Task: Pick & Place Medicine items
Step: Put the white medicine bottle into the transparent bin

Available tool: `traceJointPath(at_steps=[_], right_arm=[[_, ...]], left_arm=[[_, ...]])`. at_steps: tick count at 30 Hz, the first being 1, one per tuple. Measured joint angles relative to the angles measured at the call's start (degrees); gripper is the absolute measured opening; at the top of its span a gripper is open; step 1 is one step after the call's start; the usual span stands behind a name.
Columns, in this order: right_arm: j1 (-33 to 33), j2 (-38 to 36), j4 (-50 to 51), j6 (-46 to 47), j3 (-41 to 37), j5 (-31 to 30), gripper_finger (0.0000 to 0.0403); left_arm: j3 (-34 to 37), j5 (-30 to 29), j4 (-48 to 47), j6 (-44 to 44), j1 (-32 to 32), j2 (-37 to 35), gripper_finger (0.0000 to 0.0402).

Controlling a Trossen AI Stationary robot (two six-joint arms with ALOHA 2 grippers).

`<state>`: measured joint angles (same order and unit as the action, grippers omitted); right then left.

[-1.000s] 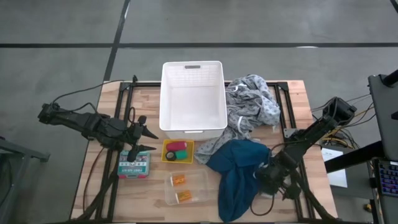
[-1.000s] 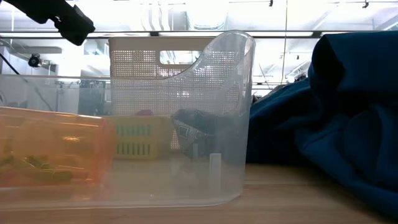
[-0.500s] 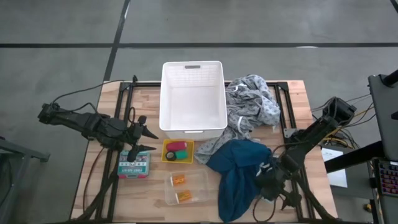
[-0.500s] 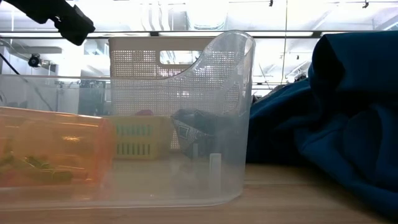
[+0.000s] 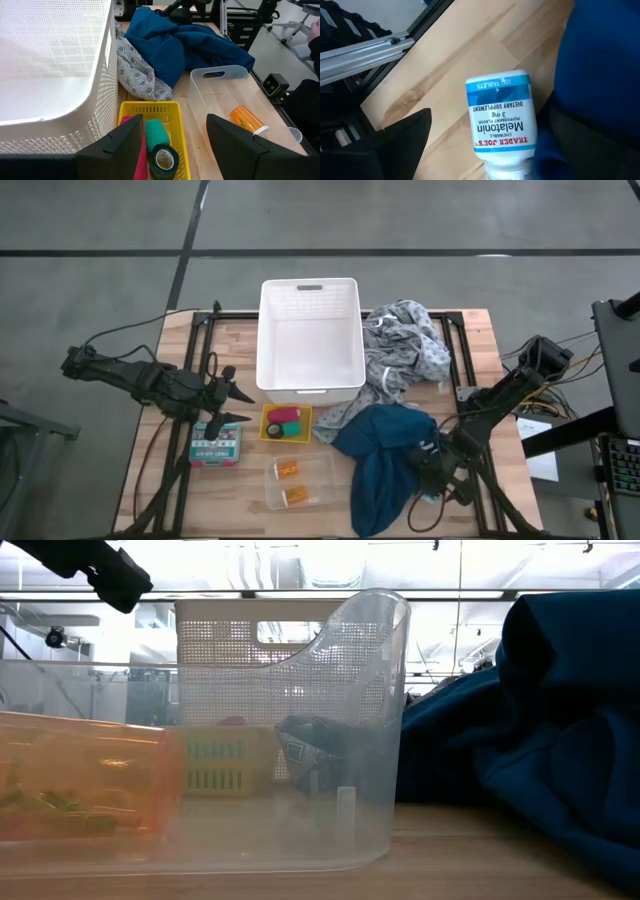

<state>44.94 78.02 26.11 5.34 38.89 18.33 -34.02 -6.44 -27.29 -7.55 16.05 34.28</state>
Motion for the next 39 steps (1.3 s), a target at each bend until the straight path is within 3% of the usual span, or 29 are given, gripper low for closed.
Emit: traceJointPath(at_steps=[16, 34, 39], right_arm=[[4.2, 0.1, -18.2, -4.2, -12.3, -1.3, 0.0400], [4.2, 0.0, -18.2, -7.1, -12.4, -4.3, 0.0398], [4.1, 0.1, -18.2, -7.1, -12.3, -5.3, 0.0363]], left_arm=[[0.0, 0.0, 0.0, 0.0, 0.0, 0.0, 0.0226], [0.0, 0.0, 0.0, 0.0, 0.0, 0.0, 0.0226], [0.0, 0.0, 0.0, 0.0, 0.0, 0.0, 0.0226]])
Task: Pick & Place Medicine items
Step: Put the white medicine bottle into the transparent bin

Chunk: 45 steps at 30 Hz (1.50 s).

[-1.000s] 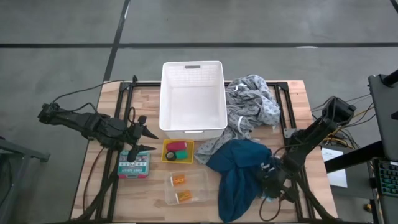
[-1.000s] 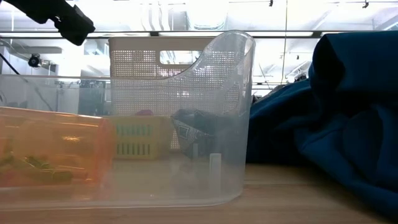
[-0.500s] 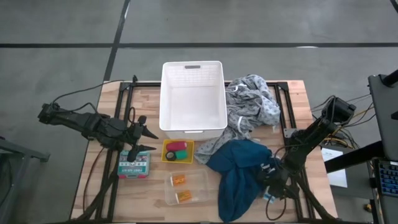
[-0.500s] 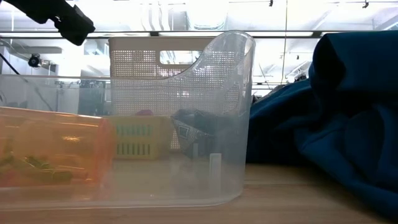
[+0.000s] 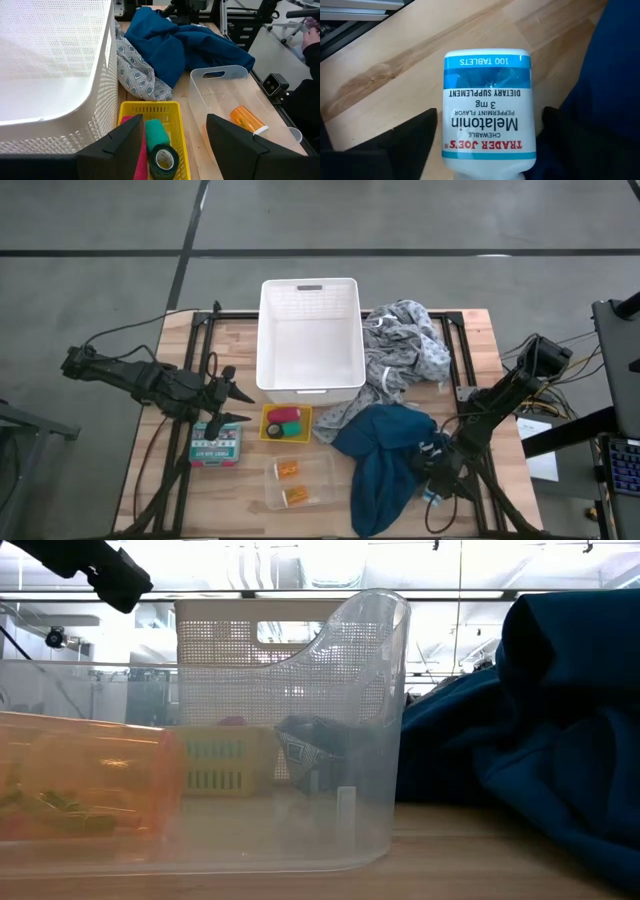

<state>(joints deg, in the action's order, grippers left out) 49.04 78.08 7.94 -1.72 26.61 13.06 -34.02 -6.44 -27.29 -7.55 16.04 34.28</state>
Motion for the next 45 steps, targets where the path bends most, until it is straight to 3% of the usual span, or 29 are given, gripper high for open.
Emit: traceJointPath(at_steps=[8, 13, 19, 25, 35, 41, 45], right_arm=[[0.0, 0.0, -0.4, -0.3, 0.0, 0.2, 0.0262], [0.1, 0.0, -1.4, -0.5, 0.0, 0.8, 0.0226], [-0.1, -1.5, -3.6, 0.1, 2.6, 5.3, 0.0255], [-0.1, -5.0, 2.1, -0.2, 7.9, 5.4, 0.0287], [-0.1, -7.2, 12.3, -1.9, 12.2, 1.5, 0.0277], [-0.1, -4.4, 7.7, -8.7, 10.9, 6.3, 0.0275], [0.0, -2.0, 1.3, -6.1, 10.9, 7.8, 0.0291]], left_arm=[[0.0, 0.0, 0.0, 0.0, 0.0, 0.0, 0.0226], [0.0, 0.0, 0.0, 0.0, 0.0, 0.0, 0.0226], [0.0, 0.0, 0.0, 0.0, 0.0, 0.0, 0.0226], [0.0, 0.0, 0.0, 0.0, 0.0, 0.0, 0.0226], [0.0, 0.0, 0.0, 0.0, 0.0, 0.0, 0.0226], [0.0, 0.0, 0.0, 0.0, 0.0, 0.0, 0.0226], [0.0, 0.0, 0.0, 0.0, 0.0, 0.0, 0.0226]])
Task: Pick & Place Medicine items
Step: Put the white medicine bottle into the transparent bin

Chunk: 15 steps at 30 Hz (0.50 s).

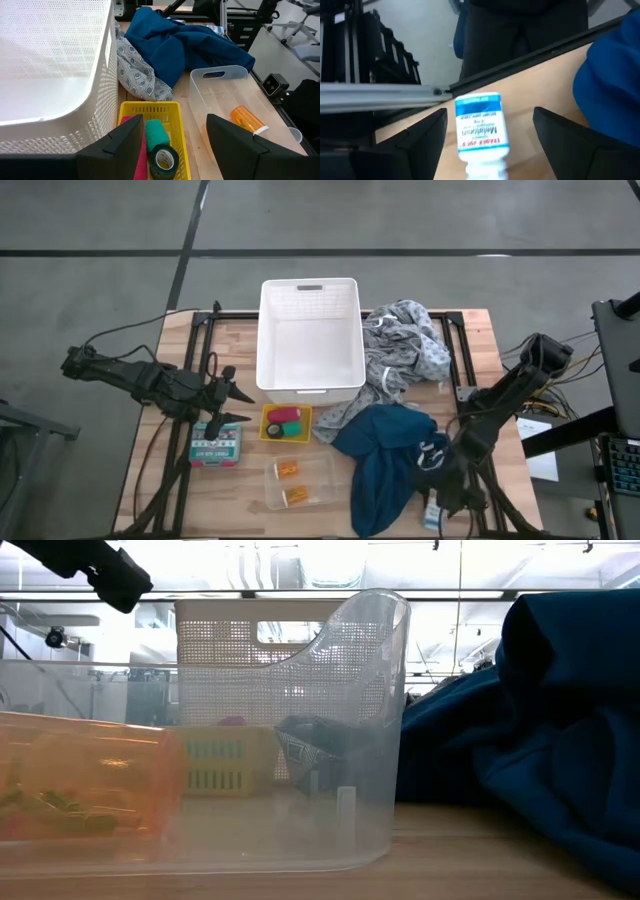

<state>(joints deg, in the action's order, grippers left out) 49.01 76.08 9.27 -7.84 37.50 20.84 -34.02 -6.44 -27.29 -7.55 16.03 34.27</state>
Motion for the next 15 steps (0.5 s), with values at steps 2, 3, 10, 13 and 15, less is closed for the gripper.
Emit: traceJointPath(at_steps=[2, 3, 10, 13, 15], right_arm=[[0.0, 1.9, -1.7, 0.7, 0.0, 0.7, 0.0302], [0.1, 3.0, -2.1, 0.6, 0.0, 1.3, 0.0307], [0.4, 10.2, -2.6, 2.1, 0.7, 4.6, 0.0346], [0.7, 13.2, -2.7, 1.2, 0.7, 4.7, 0.0353], [0.9, 14.9, -3.4, 0.0, 0.7, 4.8, 0.0353]], left_arm=[[0.0, 0.0, 0.0, 0.0, 0.0, 0.0, 0.0226], [0.0, 0.0, 0.0, 0.0, 0.0, 0.0, 0.0226], [0.0, 0.0, 0.0, 0.0, 0.0, 0.0, 0.0226], [0.0, 0.0, 0.0, 0.0, 0.0, 0.0, 0.0226], [0.0, 0.0, 0.0, 0.0, 0.0, 0.0, 0.0226]])
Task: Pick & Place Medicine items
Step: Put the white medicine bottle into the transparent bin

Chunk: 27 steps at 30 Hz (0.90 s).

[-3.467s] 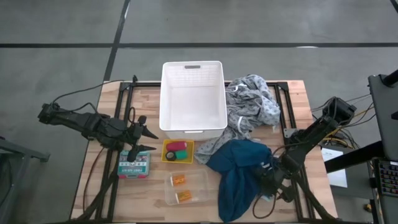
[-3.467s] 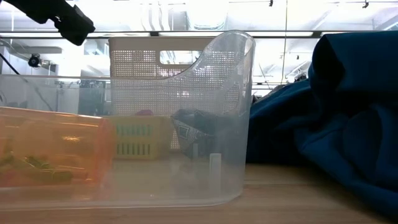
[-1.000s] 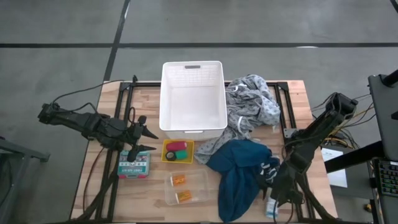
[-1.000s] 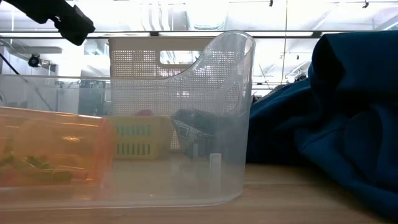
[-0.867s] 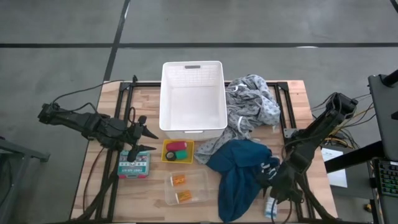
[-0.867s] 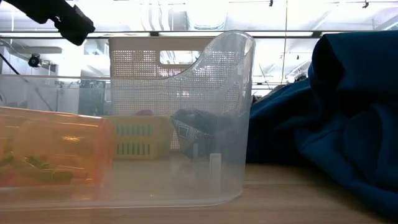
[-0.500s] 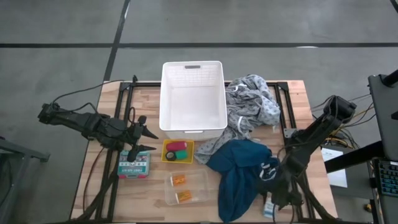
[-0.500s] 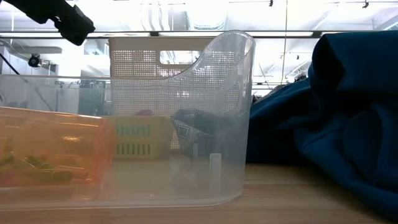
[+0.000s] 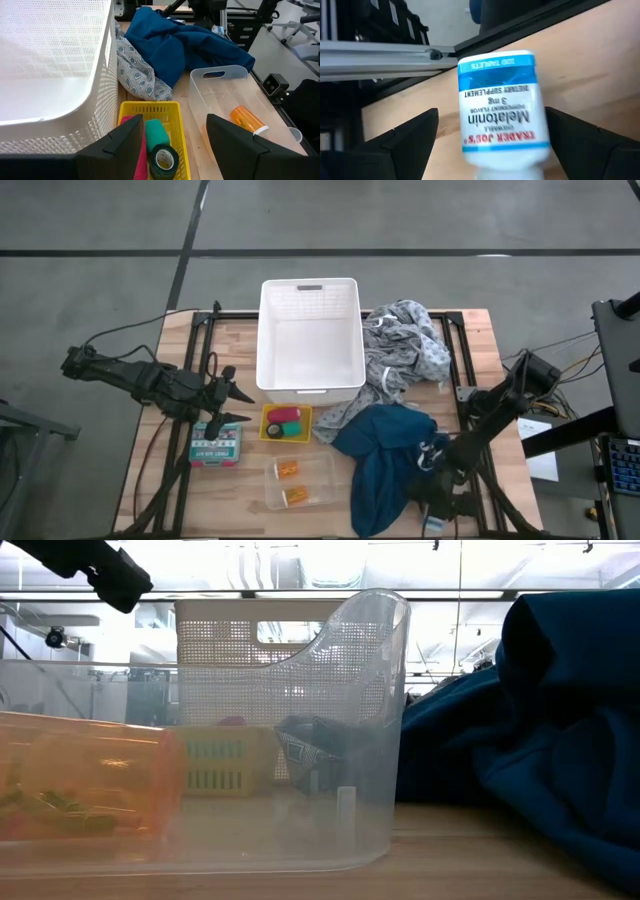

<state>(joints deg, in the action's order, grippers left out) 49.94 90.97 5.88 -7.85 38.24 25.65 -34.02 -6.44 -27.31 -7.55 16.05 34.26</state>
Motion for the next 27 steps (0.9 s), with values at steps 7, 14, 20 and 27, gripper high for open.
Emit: traceJointPath(at_steps=[7, 14, 20, 27], right_arm=[[0.0, 3.9, -2.1, -2.8, 0.6, 1.0, 0.0334], [0.1, 3.0, -1.8, -3.2, 1.1, -0.3, 0.0291], [-0.1, 3.3, -1.9, -5.4, 0.8, -0.3, 0.0230], [-0.1, 3.3, -2.0, -5.9, 0.8, -0.3, 0.0223]], left_arm=[[0.0, 0.0, 0.0, 0.0, 0.0, 0.0, 0.0226], [0.0, 0.0, 0.0, 0.0, 0.0, 0.0, 0.0226], [0.0, 0.0, 0.0, 0.0, 0.0, 0.0, 0.0226], [0.0, 0.0, 0.0, 0.0, 0.0, 0.0, 0.0226]])
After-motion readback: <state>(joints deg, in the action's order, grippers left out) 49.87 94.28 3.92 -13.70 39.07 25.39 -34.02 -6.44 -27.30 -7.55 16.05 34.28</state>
